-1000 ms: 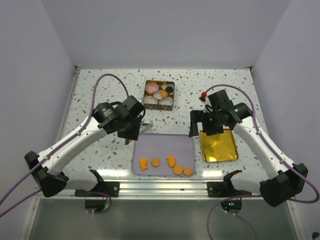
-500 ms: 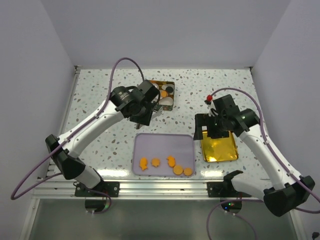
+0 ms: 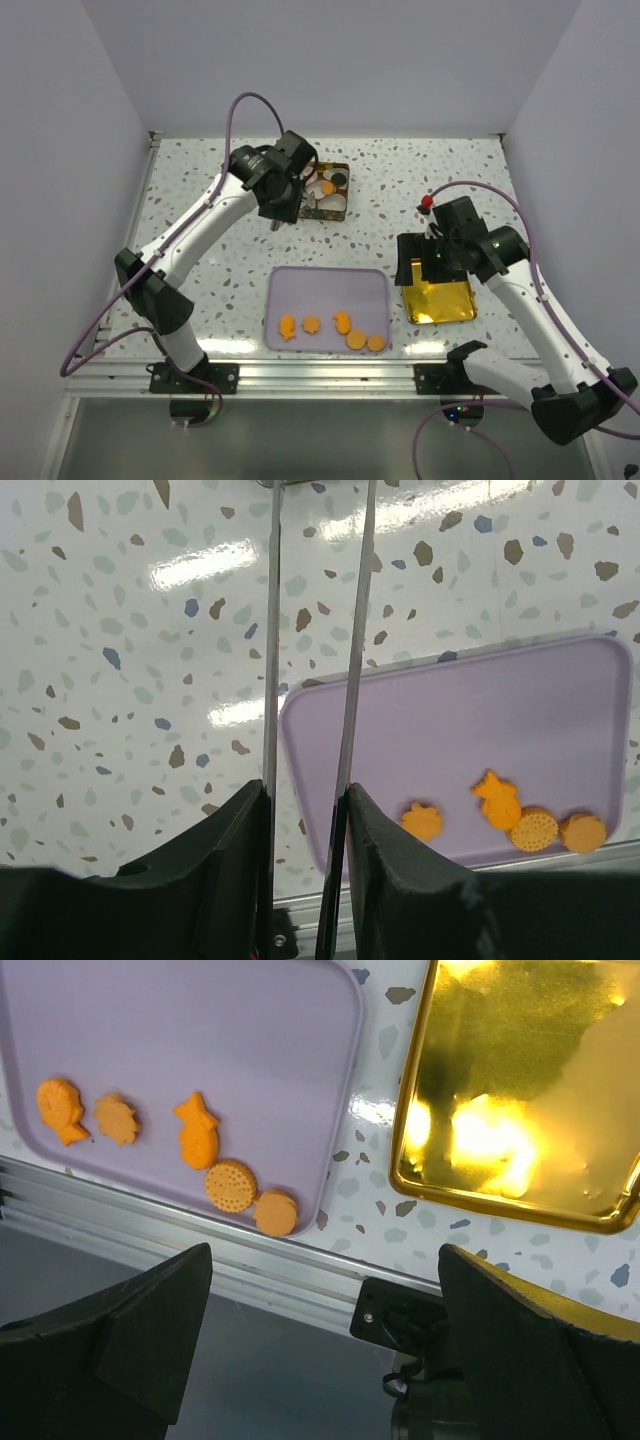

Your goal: Pack the cookies

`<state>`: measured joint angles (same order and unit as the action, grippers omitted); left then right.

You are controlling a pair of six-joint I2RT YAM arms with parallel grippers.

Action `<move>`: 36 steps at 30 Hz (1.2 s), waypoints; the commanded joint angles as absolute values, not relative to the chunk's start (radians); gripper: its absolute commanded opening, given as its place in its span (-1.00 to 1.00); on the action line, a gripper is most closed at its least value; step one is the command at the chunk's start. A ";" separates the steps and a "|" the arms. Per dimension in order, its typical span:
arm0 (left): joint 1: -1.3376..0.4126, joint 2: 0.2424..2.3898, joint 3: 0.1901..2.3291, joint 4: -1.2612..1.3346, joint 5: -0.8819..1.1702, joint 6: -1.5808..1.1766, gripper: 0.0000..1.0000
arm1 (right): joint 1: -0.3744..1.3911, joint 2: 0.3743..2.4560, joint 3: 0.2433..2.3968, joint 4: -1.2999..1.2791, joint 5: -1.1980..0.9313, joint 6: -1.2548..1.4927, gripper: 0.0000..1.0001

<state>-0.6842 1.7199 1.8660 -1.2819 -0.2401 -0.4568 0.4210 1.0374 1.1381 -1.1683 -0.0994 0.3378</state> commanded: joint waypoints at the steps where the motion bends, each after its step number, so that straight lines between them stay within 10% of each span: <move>1: -0.644 1.738 1.917 -1.259 -0.262 -0.416 -0.36 | 0.425 1.023 1.135 -1.200 -0.074 0.334 0.97; 36: -0.612 1.796 1.855 -1.143 -0.281 -0.431 0.02 | 0.426 1.026 1.129 -1.201 -0.092 0.301 0.97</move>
<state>-0.6216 1.8046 1.8370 -1.1744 -0.2596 -0.4267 0.4210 1.0374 1.1362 -1.1965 -0.0711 0.3191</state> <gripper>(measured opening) 0.511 0.986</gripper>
